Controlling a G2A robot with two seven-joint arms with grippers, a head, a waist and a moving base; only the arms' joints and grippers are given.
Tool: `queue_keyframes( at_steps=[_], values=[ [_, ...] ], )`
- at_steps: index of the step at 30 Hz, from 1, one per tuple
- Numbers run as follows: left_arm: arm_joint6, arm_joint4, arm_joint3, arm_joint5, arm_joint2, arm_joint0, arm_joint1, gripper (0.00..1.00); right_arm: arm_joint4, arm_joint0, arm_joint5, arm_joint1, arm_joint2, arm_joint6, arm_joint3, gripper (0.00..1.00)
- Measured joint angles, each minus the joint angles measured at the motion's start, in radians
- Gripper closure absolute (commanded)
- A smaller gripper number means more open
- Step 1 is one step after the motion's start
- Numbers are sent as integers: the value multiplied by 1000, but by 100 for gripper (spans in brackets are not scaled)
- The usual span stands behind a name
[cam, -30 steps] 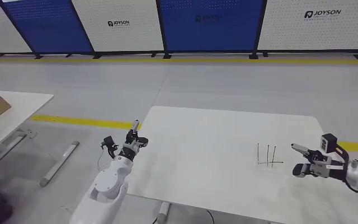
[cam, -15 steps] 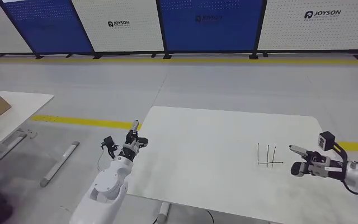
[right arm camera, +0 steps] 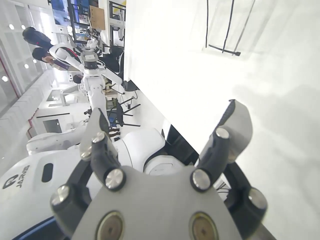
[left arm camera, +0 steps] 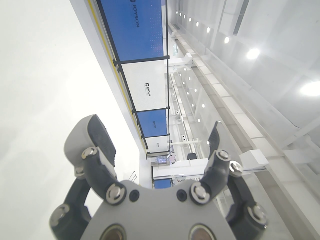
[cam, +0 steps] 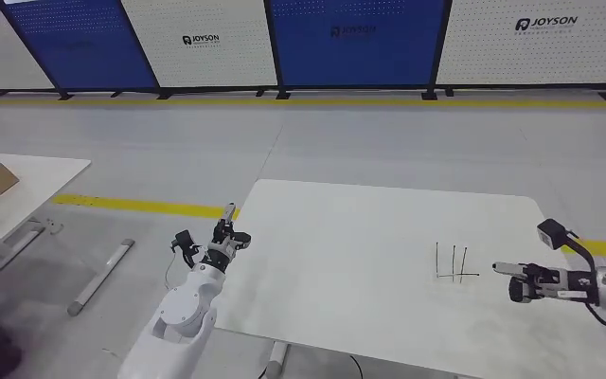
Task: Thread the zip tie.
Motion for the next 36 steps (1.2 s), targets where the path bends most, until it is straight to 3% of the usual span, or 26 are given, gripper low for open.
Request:
queue_keyframes(
  at_steps=[9, 11, 13, 17, 24, 28, 36],
  values=[
    [0, 0, 0, 0, 0, 0, 0, 0, 1, -2, -1, -1, -1, 0, -2, 0],
    [0, 0, 0, 0, 0, 0, 0, 0, 25, -8, -30, -5, -31, 0, -9, 0],
    [0, 0, 0, 0, 0, 0, 0, 0, 58, 15, -75, -6, -86, 0, 17, 0],
    [0, 0, 0, 0, 0, 0, 0, 0, 100, 82, -114, -13, -182, 0, 98, 0],
    [0, 0, 0, 0, 0, 0, 0, 0, 79, 231, -121, -60, -312, -1, 291, 0],
    [0, 0, 0, 0, 0, 0, 0, 0, 63, 286, -124, -94, -384, 0, 360, 0],
    [0, 0, 0, 0, 0, 0, 0, 0, 64, 289, -121, -95, -387, 0, 363, 0]
  ],
)
